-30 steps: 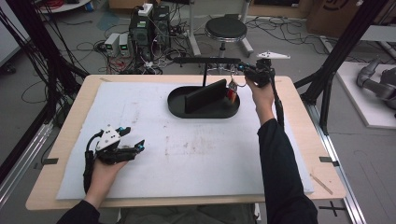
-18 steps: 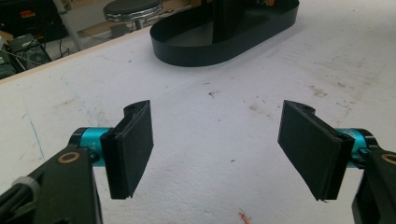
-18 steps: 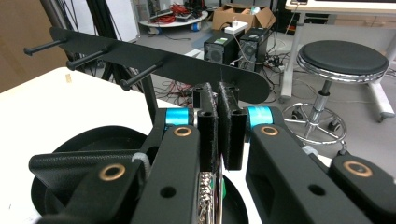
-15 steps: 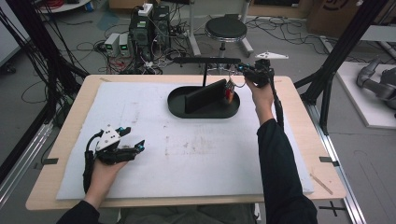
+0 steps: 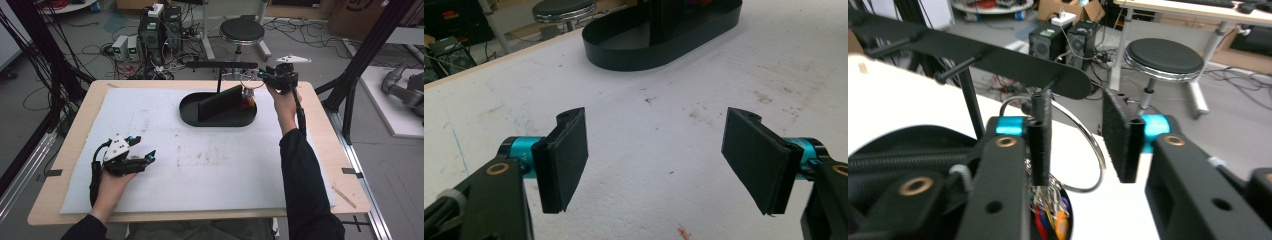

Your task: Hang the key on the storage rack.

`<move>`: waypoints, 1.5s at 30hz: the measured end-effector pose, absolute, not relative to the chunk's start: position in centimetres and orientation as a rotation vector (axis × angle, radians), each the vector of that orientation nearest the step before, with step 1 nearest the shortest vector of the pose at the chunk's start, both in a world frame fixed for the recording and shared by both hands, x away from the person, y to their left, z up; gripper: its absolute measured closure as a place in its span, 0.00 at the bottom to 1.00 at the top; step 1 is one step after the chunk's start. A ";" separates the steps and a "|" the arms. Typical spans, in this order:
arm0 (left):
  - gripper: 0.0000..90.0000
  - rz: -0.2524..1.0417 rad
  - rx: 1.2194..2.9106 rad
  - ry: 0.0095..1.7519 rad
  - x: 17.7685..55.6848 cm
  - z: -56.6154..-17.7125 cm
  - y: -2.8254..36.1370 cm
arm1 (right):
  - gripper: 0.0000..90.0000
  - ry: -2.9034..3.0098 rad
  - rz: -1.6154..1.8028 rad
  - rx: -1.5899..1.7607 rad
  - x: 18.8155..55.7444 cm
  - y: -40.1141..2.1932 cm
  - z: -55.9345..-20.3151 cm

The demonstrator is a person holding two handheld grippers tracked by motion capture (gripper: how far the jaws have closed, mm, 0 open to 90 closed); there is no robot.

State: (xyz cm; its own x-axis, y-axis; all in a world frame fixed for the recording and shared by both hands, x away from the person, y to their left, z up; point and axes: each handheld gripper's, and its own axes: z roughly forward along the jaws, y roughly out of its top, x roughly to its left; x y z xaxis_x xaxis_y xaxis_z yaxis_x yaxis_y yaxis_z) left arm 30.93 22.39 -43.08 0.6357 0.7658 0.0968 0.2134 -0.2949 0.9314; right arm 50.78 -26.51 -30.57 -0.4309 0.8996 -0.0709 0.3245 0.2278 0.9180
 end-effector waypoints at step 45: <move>0.29 0.735 1.832 0.770 31.7 -41.2 22.4 | 0.41 1.855 1.381 1.003 32.9 -34.3 -35.6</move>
